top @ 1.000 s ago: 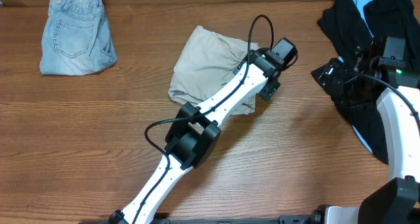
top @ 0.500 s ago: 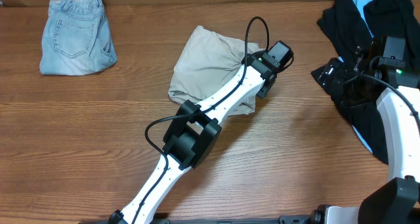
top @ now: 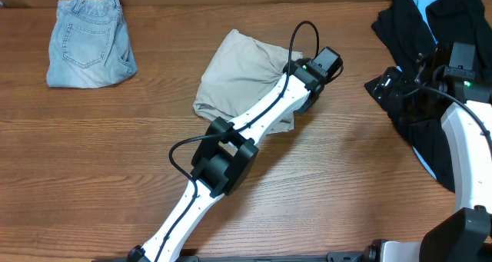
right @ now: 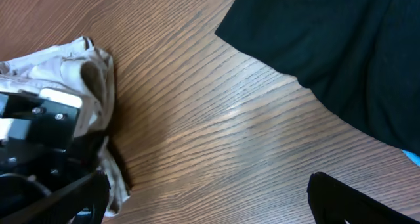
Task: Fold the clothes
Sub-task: 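Carry the shorts with the left gripper to the top-left jeans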
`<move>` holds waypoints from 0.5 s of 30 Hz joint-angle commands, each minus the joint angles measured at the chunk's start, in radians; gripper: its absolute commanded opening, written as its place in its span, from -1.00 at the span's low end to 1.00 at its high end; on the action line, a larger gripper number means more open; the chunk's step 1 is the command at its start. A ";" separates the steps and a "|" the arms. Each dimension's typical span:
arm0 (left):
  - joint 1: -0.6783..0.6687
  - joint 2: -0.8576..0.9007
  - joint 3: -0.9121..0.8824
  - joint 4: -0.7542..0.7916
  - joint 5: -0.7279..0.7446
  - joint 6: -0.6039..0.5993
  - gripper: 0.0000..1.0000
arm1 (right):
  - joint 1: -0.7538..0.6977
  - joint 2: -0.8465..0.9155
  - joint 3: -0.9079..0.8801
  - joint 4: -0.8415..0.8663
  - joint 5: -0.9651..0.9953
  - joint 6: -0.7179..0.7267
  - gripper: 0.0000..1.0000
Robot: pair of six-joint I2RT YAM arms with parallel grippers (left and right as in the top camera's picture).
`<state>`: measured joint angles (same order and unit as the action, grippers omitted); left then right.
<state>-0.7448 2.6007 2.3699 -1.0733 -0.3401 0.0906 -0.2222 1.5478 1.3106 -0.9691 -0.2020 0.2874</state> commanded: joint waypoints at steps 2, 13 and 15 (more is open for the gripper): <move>0.039 0.014 0.283 -0.119 -0.219 0.104 -0.92 | -0.003 0.002 -0.002 0.003 0.006 -0.002 1.00; 0.201 -0.001 0.751 -0.334 -0.208 0.127 -0.92 | -0.003 0.002 -0.002 0.017 -0.005 -0.002 1.00; 0.253 -0.035 0.773 -0.333 -0.210 0.161 -0.92 | -0.003 0.002 -0.002 0.018 -0.005 0.000 1.00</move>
<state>-0.5522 2.6293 3.0791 -1.4113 -0.5095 0.1944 -0.2222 1.5478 1.3106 -0.9585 -0.2050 0.2878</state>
